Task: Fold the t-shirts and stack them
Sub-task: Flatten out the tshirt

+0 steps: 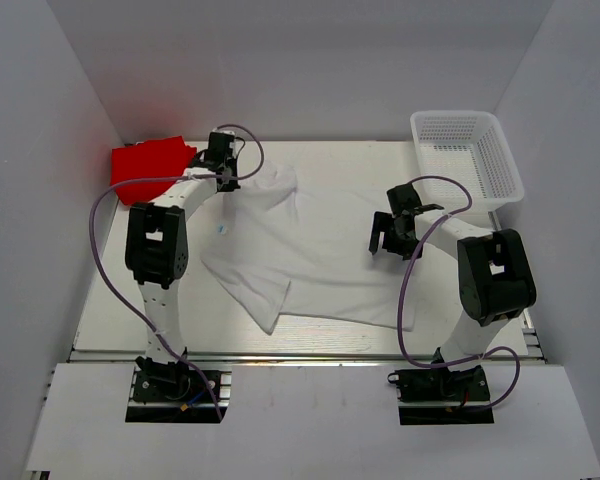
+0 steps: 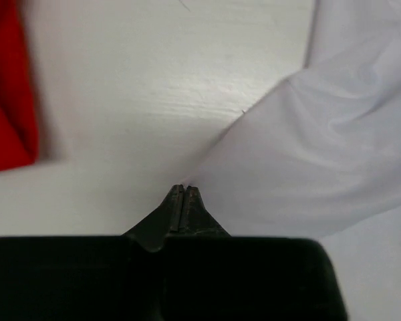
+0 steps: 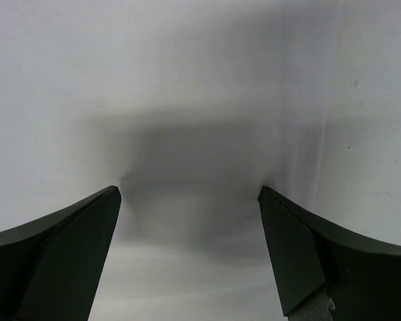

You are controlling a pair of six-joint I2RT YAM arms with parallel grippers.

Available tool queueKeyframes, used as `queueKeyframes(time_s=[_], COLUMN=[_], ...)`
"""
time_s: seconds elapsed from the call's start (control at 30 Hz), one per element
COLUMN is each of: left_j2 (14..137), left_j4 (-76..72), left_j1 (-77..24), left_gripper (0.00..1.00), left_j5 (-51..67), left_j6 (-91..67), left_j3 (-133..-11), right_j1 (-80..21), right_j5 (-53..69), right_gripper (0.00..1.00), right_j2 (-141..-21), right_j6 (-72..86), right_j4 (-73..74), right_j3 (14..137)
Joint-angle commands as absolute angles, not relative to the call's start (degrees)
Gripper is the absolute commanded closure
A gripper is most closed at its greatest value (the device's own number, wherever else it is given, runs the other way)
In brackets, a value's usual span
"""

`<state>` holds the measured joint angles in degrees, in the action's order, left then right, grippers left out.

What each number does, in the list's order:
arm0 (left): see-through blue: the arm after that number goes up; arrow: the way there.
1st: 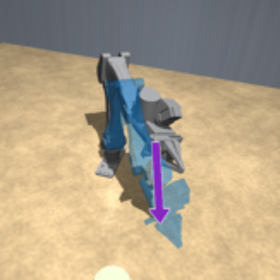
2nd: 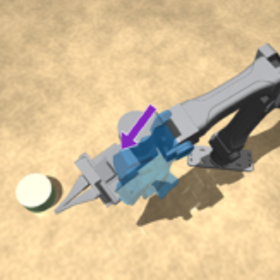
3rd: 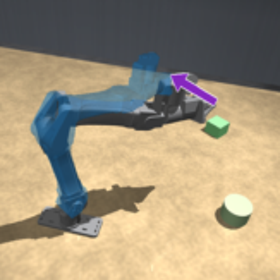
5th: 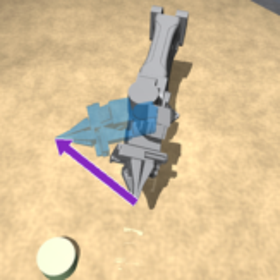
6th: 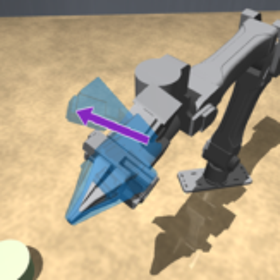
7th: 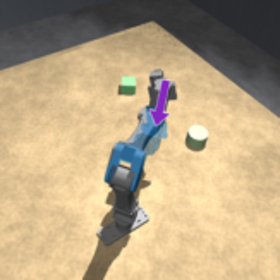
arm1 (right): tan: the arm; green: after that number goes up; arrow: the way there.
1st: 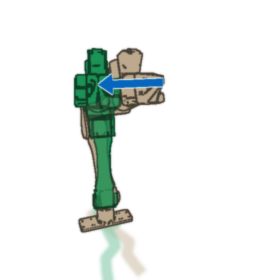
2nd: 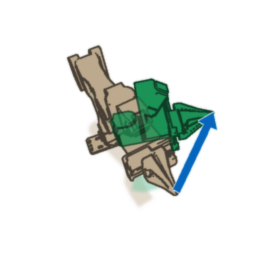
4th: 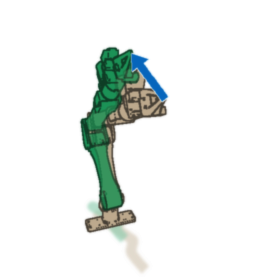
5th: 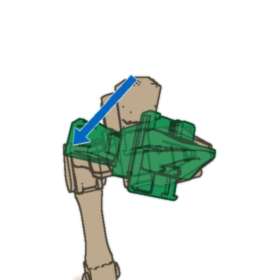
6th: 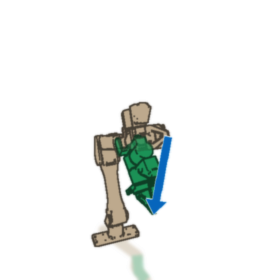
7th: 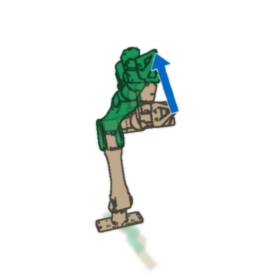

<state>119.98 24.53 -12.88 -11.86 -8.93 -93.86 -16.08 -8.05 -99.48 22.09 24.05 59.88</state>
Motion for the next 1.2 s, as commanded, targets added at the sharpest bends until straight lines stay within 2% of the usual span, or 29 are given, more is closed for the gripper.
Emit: queueKeyframes(time_s=[0.0,0.23,0.27,0.3,0.33,0.37,0.47,0.57,0.7,0.87,0.97,1.17], left_j2=[121.46,125.06,125.76,127.42,128.22,128.93,129.73,126.49,118.40,113.47,116.35,126.37], left_j4=[24.70,23.99,24.60,24.61,25.13,25.83,26.54,28.04,25.49,20.66,20.65,23.37], left_j1=[-9.85,-5.72,-5.71,-5.19,-5.19,-5.19,-5.19,-5.19,-6.67,-7.21,-8.35,-11.69], left_gripper=[1.00,1.00,0.94,0.80,0.62,0.17,0.00,0.00,0.00,0.00,0.00,0.00], left_j5=[-15.90,-14.77,-12.59,-11.70,-9.25,-8.45,-7.03,-6.50,-4.83,5.70,10.01,14.77], left_j6=[-8.00,-5.98,-5.98,-5.37,-4.06,-4.04,-3.16,-3.86,-3.87,-6.23,-6.24,-4.39], left_j3=[-98.25,-101.76,-102.73,-103.70,-105.63,-106.60,-109.33,-108.55,-100.31,-95.10,-95.88,-104.92], right_j1=[-15.29,-14.50,-14.59,-14.50,-14.41,-14.59,-14.68,-14.85,-15.38,-14.94,-15.03,-14.85], right_j5=[-10.46,-10.11,-9.67,-9.49,-8.88,-8.88,-8.70,-9.75,-10.28,-10.99,-11.25,-12.04], right_gripper=[0.10,0.10,0.10,0.10,0.10,0.10,0.10,0.10,0.10,0.10,0.10,0.10], right_j2=[-101.34,-103.44,-103.19,-103.18,-103.44,-103.36,-102.83,-101.26,-99.23,-97.29,-98.87,-105.02], right_j6=[22.24,22.15,22.06,21.71,21.62,21.36,20.57,20.48,19.08,18.64,18.28,18.02], right_j4=[26.01,26.19,26.10,26.10,25.84,25.23,24.87,24.96,24.52,24.43,25.05,24.52], right_j3=[60.47,61.96,62.14,62.40,62.75,63.10,65.12,68.63,70.49,70.31,71.36,77.50])
